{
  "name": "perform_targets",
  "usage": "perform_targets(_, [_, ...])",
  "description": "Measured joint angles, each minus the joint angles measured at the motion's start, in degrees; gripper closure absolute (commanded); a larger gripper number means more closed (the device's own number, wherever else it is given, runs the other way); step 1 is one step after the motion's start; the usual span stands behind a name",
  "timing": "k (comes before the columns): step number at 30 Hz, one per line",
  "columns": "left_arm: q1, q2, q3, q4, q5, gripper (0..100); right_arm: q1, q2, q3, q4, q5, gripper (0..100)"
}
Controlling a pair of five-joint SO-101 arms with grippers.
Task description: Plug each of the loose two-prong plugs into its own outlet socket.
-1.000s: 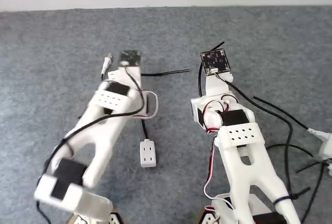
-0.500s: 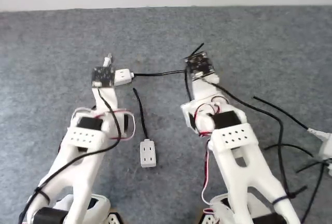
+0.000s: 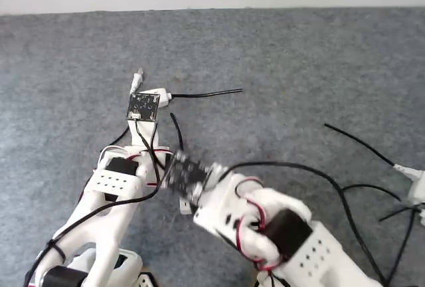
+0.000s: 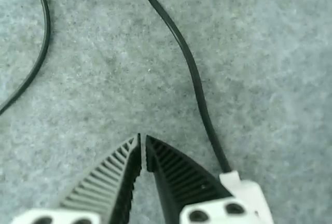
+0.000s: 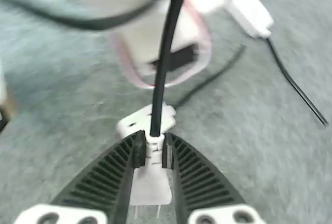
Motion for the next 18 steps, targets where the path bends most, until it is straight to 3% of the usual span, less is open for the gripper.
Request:
perform_targets(6, [5.0,-0.8,0.8,0.0,-6.5,98,-0.4,-0.9,4.0,-2.2,2.0,99.0])
perform_targets(12, [10.2,-0.9,0.9,2.0,-11.1,98,5.7,-1.0,4.9,-5.7,2.2,99.0])
perform_targets(18, [11.9,-0.9,0.9,2.5,-12.7,98,7.2,-1.0,4.9,-6.9,0.2,99.0])
